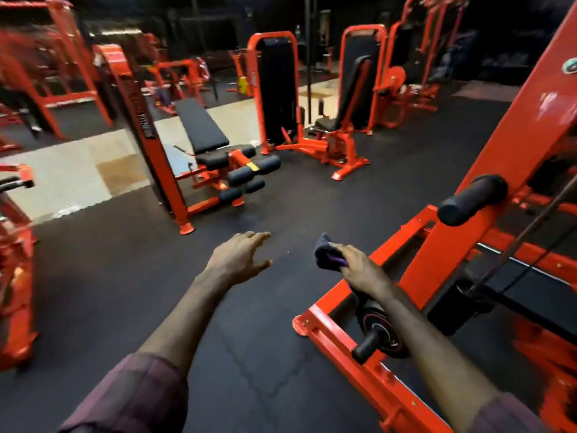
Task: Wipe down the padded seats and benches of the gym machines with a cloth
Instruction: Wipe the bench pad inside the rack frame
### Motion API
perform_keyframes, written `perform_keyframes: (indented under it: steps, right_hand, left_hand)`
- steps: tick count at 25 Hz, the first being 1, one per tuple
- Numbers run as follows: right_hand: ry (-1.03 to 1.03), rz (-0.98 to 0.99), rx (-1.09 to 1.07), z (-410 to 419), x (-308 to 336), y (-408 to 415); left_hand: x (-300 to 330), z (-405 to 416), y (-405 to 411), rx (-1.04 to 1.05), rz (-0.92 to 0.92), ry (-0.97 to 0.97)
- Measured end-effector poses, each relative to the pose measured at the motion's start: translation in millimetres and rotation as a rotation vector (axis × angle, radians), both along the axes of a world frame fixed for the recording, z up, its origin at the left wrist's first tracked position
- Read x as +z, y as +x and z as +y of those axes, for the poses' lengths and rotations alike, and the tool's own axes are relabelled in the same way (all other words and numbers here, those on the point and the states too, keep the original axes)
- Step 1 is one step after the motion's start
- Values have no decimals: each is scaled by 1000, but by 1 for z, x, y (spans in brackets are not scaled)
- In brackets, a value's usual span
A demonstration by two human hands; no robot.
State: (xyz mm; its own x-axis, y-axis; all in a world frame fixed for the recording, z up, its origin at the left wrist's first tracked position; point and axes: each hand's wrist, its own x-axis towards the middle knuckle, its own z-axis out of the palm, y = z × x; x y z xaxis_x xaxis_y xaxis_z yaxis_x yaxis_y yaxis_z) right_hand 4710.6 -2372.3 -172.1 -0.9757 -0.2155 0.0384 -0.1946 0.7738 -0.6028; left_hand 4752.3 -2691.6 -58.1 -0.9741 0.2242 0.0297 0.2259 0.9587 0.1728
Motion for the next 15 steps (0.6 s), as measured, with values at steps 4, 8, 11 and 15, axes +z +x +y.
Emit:
perform_keyframes:
  steps: [4, 8, 11, 15]
  right_hand:
    - [15, 0, -151, -9, -19, -97]
    - [54, -79, -308, 7, -38, -212]
    - [67, -123, -395, 25, -26, -275]
    - [87, -121, -580, 64, -16, -338]
  left_hand:
    - [-37, -7, -145, -132, -21, -14]
    - [-57, 8, -298, -268, -77, -26]
    - [-52, 38, -406, -378, -80, -16]
    - [-60, 106, -531, -563, -84, 4]
